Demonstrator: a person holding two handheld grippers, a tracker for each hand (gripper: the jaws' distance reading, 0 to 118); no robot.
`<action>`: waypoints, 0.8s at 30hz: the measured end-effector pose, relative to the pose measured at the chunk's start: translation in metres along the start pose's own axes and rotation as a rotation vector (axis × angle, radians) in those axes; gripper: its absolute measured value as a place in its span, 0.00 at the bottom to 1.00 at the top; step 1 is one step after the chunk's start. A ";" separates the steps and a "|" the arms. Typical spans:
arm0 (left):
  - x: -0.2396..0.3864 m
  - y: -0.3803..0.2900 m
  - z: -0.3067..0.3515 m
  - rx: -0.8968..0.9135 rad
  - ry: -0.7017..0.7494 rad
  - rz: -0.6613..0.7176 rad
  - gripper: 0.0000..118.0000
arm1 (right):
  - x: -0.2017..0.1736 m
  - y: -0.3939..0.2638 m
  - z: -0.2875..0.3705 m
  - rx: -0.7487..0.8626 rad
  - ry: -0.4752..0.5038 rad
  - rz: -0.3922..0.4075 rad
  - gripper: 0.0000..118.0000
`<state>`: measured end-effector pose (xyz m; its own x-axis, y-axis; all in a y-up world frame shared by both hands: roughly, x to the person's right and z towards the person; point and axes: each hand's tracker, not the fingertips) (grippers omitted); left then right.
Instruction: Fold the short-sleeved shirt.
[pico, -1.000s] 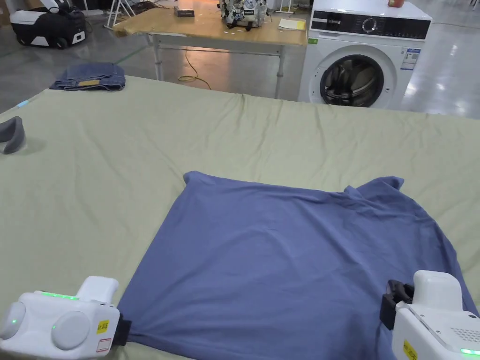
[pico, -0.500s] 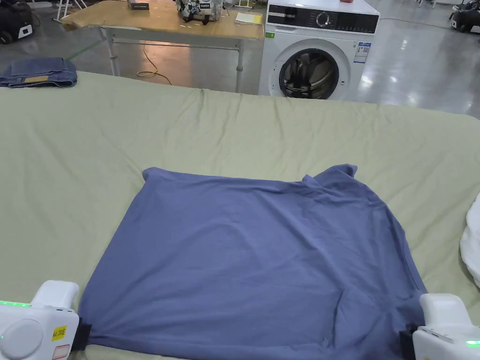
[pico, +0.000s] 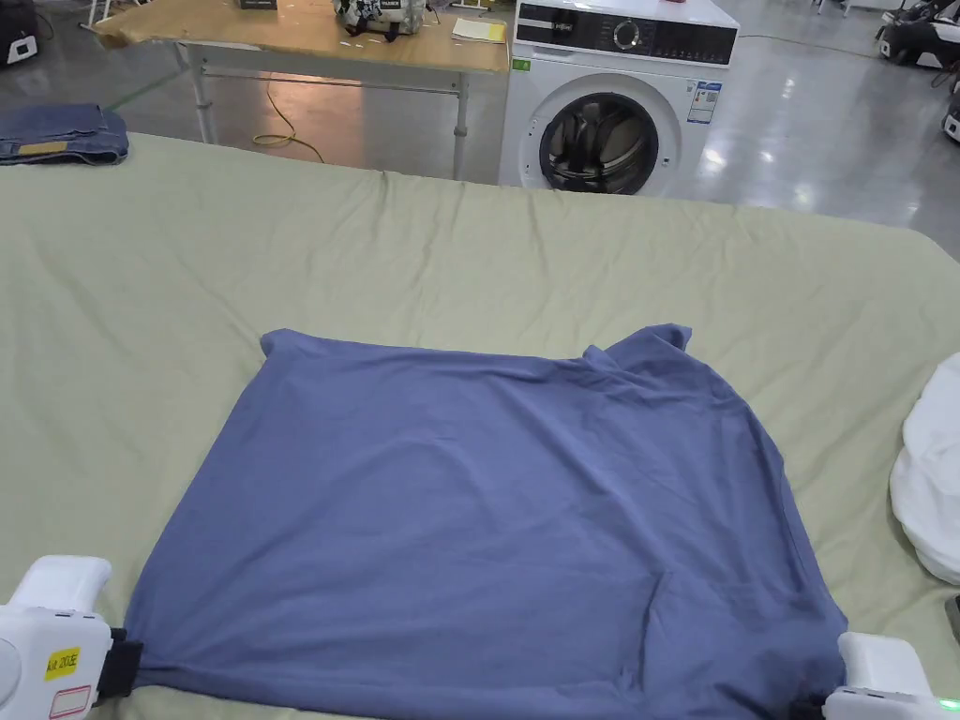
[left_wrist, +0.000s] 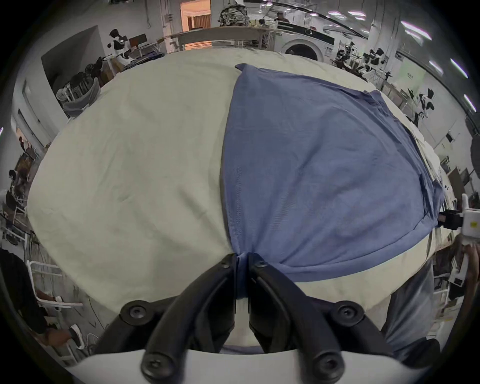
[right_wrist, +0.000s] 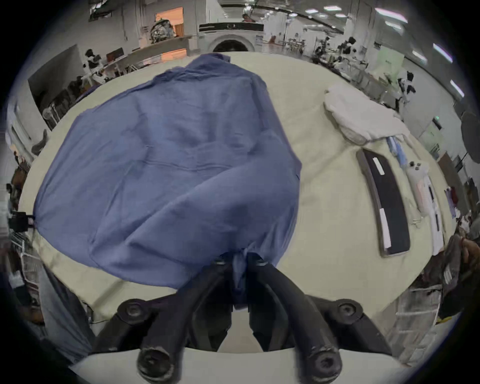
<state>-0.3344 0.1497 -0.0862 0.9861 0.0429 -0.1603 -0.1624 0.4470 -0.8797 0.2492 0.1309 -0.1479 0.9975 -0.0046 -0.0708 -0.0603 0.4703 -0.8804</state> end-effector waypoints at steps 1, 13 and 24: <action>0.001 0.000 0.000 0.001 0.001 0.000 0.02 | -0.002 0.000 -0.001 0.004 -0.034 0.008 0.07; -0.002 0.030 0.032 0.146 -0.057 0.021 0.01 | 0.019 0.023 0.050 0.163 0.084 -0.022 0.04; -0.007 0.138 0.019 0.261 -0.064 0.009 0.01 | -0.009 0.127 0.046 0.281 0.056 -0.003 0.04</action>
<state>-0.3628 0.2278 -0.1983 0.9862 0.1007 -0.1313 -0.1650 0.6614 -0.7317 0.2341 0.2316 -0.2377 0.9935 -0.0513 -0.1012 -0.0371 0.6964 -0.7167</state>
